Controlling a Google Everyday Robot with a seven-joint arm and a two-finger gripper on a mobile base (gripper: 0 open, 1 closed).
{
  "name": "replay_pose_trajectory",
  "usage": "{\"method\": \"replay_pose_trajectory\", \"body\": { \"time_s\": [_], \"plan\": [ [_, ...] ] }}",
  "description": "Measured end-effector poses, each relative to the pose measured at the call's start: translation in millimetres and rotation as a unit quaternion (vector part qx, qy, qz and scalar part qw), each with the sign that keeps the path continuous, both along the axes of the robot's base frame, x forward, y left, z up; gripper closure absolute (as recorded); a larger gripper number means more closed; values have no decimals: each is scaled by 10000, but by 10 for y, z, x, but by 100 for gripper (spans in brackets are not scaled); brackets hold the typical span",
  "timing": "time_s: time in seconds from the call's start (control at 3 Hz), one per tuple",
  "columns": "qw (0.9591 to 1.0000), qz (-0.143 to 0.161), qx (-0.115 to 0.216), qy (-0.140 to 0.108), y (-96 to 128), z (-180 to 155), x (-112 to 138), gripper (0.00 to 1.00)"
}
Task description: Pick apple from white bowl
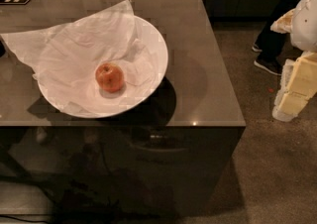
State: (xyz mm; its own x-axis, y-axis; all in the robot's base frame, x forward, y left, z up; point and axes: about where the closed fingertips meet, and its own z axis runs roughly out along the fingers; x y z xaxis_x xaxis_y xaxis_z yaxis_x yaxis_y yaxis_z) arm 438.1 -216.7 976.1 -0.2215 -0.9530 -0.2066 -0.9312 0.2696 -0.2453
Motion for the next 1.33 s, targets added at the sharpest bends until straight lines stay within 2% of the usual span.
{"method": "replay_pose_trajectory", "body": {
  "time_s": [0.33, 0.67, 1.0, 1.33],
  "plan": [
    [10000, 2, 2, -1, 3, 2, -1, 0],
    [9998, 166, 107, -63, 186, 104, -93, 0],
    [9969, 683, 304, -235, 614, 344, -285, 0],
    [9918, 1176, 426, -270, 1010, 560, -428, 0]
  ]
}}
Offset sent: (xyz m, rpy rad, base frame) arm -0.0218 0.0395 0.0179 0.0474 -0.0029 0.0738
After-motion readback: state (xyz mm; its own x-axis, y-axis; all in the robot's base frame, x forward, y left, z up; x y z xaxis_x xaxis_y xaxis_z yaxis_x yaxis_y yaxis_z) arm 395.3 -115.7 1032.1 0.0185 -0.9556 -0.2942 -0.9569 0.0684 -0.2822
